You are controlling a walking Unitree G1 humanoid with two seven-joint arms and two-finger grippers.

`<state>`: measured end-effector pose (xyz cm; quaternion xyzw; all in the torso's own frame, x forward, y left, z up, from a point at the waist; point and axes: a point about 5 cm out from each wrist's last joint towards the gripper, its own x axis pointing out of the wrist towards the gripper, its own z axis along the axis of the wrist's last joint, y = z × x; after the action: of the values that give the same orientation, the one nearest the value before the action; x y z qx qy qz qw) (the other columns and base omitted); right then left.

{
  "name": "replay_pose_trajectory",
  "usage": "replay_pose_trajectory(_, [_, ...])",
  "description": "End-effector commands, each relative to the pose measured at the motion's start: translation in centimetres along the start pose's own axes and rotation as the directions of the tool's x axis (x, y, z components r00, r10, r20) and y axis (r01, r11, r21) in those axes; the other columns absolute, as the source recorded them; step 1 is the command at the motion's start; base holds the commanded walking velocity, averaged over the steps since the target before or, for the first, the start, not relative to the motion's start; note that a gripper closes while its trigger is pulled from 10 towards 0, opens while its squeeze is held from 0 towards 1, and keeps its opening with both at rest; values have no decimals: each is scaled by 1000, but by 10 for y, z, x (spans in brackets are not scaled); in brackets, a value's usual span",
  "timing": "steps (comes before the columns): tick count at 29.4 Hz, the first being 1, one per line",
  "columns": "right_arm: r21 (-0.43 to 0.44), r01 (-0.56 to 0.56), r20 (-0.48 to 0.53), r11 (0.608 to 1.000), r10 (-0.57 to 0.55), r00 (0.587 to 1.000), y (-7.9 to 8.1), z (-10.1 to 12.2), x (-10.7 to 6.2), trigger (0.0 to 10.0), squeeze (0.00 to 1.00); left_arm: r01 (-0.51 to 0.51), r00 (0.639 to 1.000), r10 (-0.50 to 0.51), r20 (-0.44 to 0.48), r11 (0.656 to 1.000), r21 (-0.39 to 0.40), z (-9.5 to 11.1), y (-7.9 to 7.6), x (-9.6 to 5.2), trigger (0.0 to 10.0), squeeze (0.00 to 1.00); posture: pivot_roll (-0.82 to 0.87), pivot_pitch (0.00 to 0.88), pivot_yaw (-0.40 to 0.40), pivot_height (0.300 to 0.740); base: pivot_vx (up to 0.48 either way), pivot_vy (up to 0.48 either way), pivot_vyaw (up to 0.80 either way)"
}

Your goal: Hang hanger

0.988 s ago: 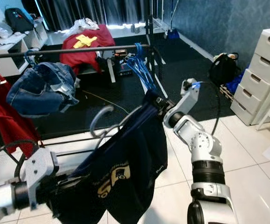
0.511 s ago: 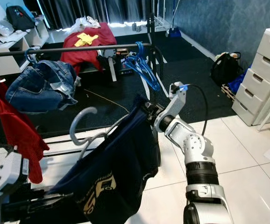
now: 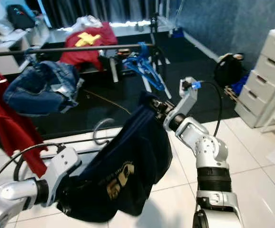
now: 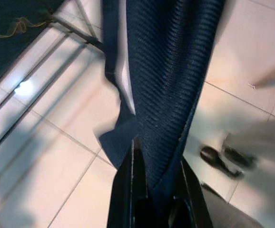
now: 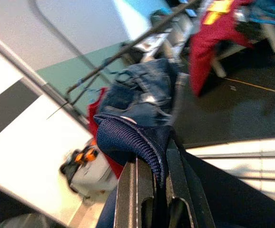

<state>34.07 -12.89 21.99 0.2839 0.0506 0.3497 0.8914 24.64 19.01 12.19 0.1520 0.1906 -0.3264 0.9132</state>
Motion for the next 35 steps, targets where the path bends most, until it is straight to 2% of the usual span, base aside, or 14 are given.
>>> replay_pose_trajectory(1, [-3, -66, -38, 998, 66, 997, 8, -5, -1, 0, 0, -138, 990, 137, -19, 989, -50, -4, 18, -4, 10000, 0, -79, 33, 2, 740, 0, 0, 0])
replay_pose_trajectory(8, [-41, -141, -104, 989, 136, 985, 17, -15, -4, 0, 0, -204, 979, 204, 4, 979, -18, 4, 29, -3, 10000, 0, -77, 35, 9, 740, 0, 0, 0])
replay_pose_trajectory(11, [-55, 33, -10, 998, -33, 999, -4, -2, -4, 0, 0, -238, 971, 238, 28, 971, -2, 8, 34, -4, 10000, 0, -76, 38, 10, 740, 0, 0, 0])
replay_pose_trajectory(14, [-57, 183, 47, 981, -180, 982, -24, 9, -10, 0, 0, -356, 934, 356, 34, 934, -27, 7, 50, -15, 10000, 0, -75, 38, 9, 740, 0, 0, 0])
replay_pose_trajectory(20, [-74, 273, 7, 959, -273, 962, -35, 0, -14, 0, 0, -510, 845, 519, 127, 854, -102, 21, 66, -21, 10000, 0, -73, 37, 8, 740, 0, 0, 0])
replay_pose_trajectory(23, [-79, 316, -7, 945, -318, 948, -41, -4, -16, 0, 0, -524, 826, 539, 167, 842, -126, 27, 68, -23, 10000, 0, -70, 37, 7, 740, 0, 0, 0])
replay_pose_trajectory(27, [-92, 365, -48, 927, -370, 928, -48, -13, -20, 0, 0, -522, 777, 548, 309, 836, -170, 44, 69, -29, 10000, 0, -71, 39, 7, 740, 0, 0, 0])
replay_pose_trajectory(28, [-102, 367, -64, 925, -374, 925, -49, -16, -20, 0, 0, -441, 798, 478, 366, 878, -184, 51, 62, -30, 10000, 0, -71, 39, 5, 740, 0, 0, 0])
replay_pose_trajectory(29, [-106, 372, -72, 922, -380, 922, -50, -18, -20, 0, 0, -318, 846, 330, 419, 943, -101, 57, 47, -31, 10000, 0, -71, 39, 6, 740, 0, 0, 0])
replay_pose_trajectory(31, [-106, 372, -72, 922, -380, 922, -50, -18, -20, 0, 0, -318, 846, 330, 419, 943, -101, 57, 47, -31, 10000, 0, -71, 39, 6, 740, 0, 0, 0])
replay_pose_trajectory(32, [-111, 377, -72, 920, -386, 920, -51, -19, -19, 0, 0, -192, 879, 189, 439, 981, -38, 59, 32, -31, 10000, 0, -72, 39, 6, 740, 0, 0, 0])
replay_pose_trajectory(33, [-111, 377, -72, 920, -386, 920, -51, -19, -19, 0, 0, -192, 879, 189, 439, 981, -38, 59, 32, -31, 10000, 0, -72, 39, 6, 740, 0, 0, 0])
replay_pose_trajectory(34, [-120, 382, -60, 916, -391, 919, -51, -18, -19, 0, 0, -43, 902, 30, 431, 999, 21, 58, 15, -34, 10000, 0, -71, 38, 6, 740, 0, 0, 0])
replay_pose_trajectory(35, [-120, 382, -60, 916, -391, 919, -51, -18, -19, 0, 0, -43, 902, 30, 431, 999, 21, 58, 15, -34, 10000, 0, -71, 38, 6, 740, 0, 0, 0])
